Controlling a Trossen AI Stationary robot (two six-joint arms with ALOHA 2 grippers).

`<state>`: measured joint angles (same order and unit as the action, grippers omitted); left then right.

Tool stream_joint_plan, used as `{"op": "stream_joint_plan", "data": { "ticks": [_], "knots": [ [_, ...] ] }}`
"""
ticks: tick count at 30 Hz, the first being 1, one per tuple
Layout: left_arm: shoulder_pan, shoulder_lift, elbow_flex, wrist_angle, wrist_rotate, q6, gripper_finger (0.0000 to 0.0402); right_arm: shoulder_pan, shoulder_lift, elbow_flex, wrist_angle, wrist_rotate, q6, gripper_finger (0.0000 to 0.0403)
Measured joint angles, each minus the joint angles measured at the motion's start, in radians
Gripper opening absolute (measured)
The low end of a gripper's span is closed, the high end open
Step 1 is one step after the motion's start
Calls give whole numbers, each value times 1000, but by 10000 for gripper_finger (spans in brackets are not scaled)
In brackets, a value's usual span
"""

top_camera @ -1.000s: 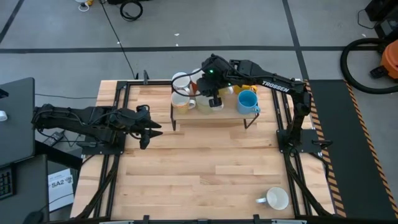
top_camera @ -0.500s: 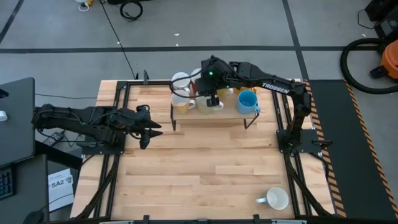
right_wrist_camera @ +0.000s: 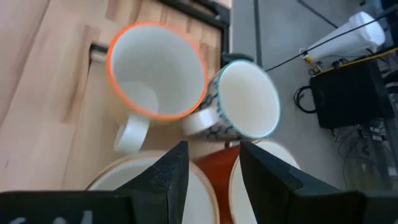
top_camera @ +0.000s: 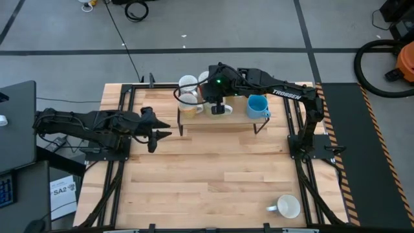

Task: Place coffee mugs
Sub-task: Adjust the yellow patterned mug on the shelf

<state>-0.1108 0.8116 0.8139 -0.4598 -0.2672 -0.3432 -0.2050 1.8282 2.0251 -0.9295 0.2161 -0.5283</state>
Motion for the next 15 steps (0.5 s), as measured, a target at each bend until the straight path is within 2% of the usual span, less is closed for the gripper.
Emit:
{"op": "stream_joint_plan", "data": {
  "ticks": [7, 15],
  "knots": [
    [5, 35, 1, 185, -174, 150, 167, -6, 0, 0, 102, -3, 55, 148],
    [63, 136, 1, 261, -194, 203, 167, -6, 3, -12, 143, -35, 57, 148]
  ]
}}
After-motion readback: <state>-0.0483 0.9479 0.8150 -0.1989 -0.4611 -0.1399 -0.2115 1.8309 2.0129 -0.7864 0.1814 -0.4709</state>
